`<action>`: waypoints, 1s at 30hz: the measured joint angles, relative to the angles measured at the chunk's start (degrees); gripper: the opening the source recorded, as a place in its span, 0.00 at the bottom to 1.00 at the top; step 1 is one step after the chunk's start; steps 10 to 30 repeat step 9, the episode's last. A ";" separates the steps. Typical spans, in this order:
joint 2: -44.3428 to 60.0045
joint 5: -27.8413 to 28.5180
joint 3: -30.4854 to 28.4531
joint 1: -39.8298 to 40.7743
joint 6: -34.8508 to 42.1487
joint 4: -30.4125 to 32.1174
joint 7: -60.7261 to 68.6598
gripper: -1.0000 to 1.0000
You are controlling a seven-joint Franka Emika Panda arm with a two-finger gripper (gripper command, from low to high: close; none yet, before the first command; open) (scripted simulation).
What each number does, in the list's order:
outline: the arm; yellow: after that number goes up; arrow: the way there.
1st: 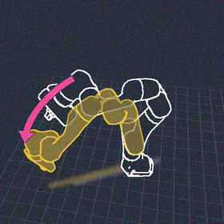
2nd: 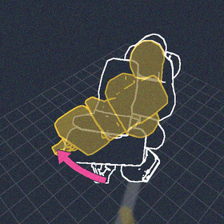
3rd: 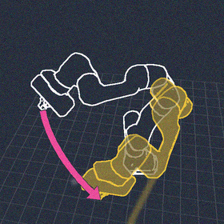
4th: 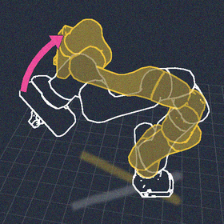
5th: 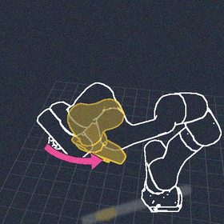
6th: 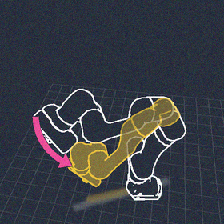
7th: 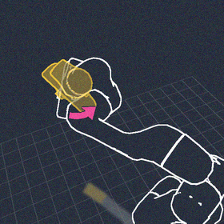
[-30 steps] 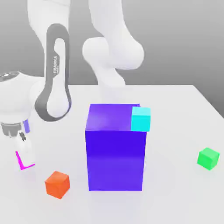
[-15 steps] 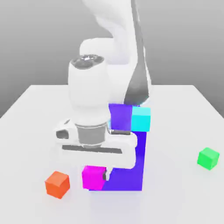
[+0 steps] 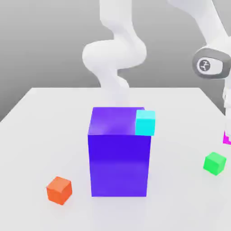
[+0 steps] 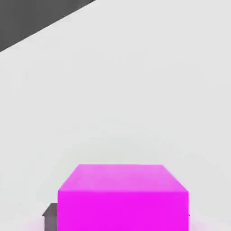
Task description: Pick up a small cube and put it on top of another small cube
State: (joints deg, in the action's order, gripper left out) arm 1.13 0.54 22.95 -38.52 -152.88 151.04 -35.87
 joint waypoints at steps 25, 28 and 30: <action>10.22 9.18 -7.58 2.35 -8.88 -0.03 -6.74 1.00; 10.22 9.18 -7.58 2.35 -8.88 -0.03 -6.74 1.00; 10.22 9.18 -7.58 2.35 -8.88 -0.03 -6.74 1.00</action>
